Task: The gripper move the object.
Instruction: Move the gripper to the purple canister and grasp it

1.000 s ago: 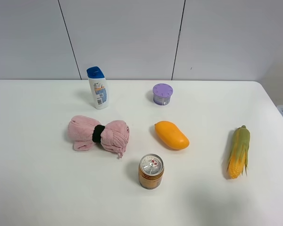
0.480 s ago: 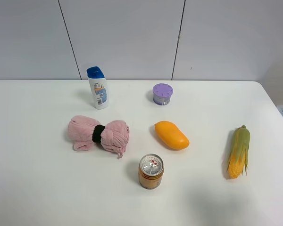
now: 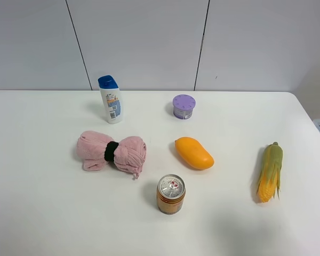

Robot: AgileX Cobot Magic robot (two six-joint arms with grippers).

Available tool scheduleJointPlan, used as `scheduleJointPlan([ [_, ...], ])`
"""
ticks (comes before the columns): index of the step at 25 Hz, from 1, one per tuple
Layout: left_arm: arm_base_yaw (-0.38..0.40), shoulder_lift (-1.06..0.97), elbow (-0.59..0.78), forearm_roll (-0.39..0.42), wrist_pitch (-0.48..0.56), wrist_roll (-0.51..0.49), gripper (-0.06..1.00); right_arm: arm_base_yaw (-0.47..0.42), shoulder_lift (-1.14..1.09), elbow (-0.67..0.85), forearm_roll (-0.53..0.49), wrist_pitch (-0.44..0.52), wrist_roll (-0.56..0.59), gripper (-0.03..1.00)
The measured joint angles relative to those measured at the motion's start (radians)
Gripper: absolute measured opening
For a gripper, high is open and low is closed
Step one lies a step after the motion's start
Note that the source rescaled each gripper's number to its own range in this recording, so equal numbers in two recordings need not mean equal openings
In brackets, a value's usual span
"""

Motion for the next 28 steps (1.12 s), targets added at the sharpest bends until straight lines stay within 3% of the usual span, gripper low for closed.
scheduleJointPlan([
  [4,0.000,0.143,-0.086,-0.056,-0.025,0.006,1.00,0.000,0.000,0.000,0.000,0.000,0.000,1.00],
  [9,0.000,0.392,-0.220,-0.068,-0.070,0.056,1.00,0.000,0.000,0.000,0.000,0.000,0.000,1.00],
  [17,-0.006,0.850,-0.572,-0.071,-0.127,0.129,1.00,0.000,0.000,0.000,0.000,0.000,0.000,1.00],
  [20,-0.079,1.000,-0.718,-0.058,-0.130,0.133,1.00,0.000,0.000,0.000,0.000,0.000,0.000,1.00],
  [28,-0.416,1.378,-1.098,0.030,-0.138,0.130,1.00,0.000,0.000,0.000,0.000,0.000,0.000,1.00],
])
